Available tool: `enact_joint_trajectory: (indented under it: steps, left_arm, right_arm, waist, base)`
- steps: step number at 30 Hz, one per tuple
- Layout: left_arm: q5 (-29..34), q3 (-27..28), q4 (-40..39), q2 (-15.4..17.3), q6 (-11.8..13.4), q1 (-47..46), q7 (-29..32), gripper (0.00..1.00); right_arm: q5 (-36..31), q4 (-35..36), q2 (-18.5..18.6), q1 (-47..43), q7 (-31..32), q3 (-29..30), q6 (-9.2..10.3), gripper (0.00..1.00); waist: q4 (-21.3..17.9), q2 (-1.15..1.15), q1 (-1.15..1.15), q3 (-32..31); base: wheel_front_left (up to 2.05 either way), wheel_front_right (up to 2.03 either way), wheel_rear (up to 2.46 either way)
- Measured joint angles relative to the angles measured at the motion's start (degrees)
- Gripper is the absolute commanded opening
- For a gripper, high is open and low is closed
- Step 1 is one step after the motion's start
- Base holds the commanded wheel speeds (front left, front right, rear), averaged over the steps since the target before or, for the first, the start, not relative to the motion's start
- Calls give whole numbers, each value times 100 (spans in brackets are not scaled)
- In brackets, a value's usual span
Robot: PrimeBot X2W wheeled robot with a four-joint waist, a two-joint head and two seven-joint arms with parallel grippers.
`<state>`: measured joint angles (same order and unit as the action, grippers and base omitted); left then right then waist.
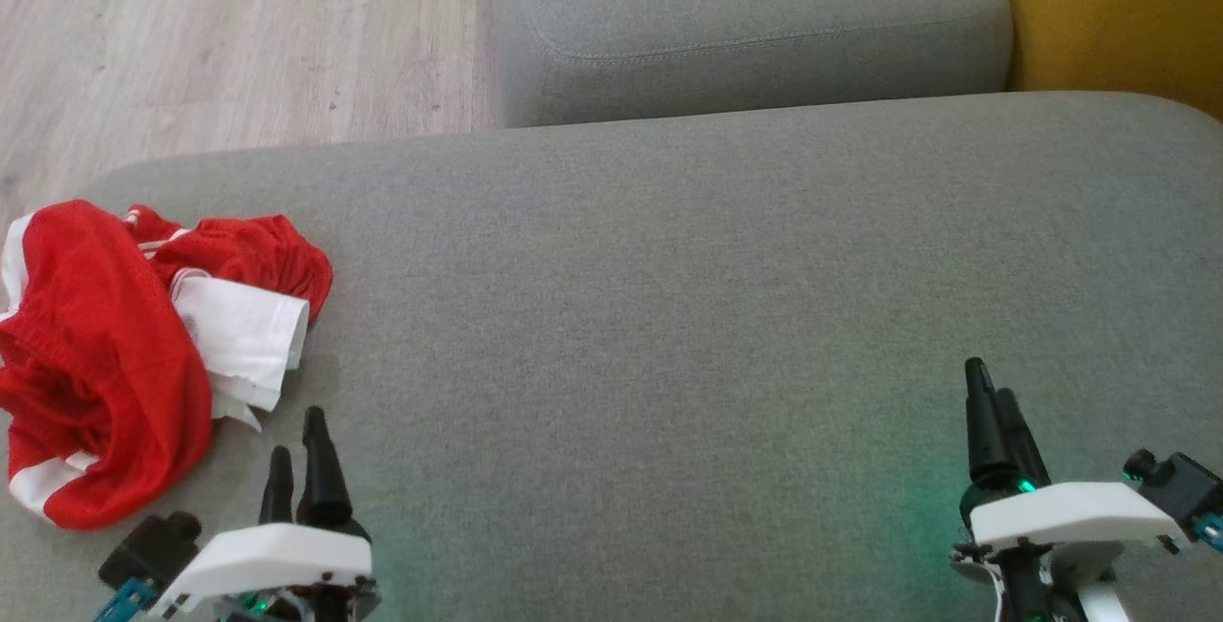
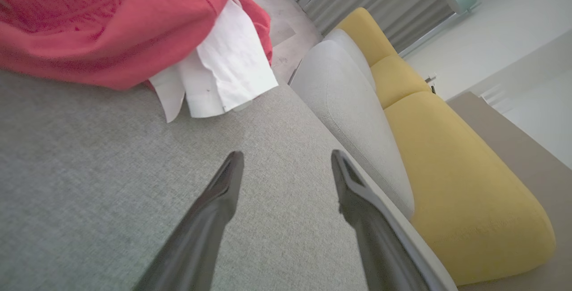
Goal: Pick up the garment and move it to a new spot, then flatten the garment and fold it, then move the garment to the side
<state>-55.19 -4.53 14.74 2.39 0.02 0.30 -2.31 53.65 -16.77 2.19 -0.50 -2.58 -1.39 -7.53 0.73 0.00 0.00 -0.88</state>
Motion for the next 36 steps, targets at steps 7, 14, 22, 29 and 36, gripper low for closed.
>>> enact_joint_trajectory:
  steps: [7,14,22,29,36]
  left_arm:
    - [631,-159,-14,2,65,0,-137,100]
    - [1100,-259,-52,3,248,0,-244,100]
    - [1625,-357,-153,4,260,-1,-385,100]
    - [2096,-479,-237,5,303,0,-489,100]
    - [2620,-626,-266,9,411,1,-602,100]
  right_arm:
    - [-517,33,1,0,-105,-81,0,100]
    - [-1018,73,1,0,-237,-200,0,100]
    - [-1571,97,2,1,-356,-314,0,100]
    - [-1979,103,3,1,-460,-408,0,100]
    - [-2446,104,7,1,-566,-522,0,100]
  waist:
    - [31,0,0,-42]
    - [60,0,0,-60]
    - [70,0,0,-74]
    - [60,0,0,-89]
    - [70,0,0,-137]
  base:
    - [0,0,0]
    - [0,0,0]
    - [0,0,0]
    - [0,0,0]
    - [0,0,0]
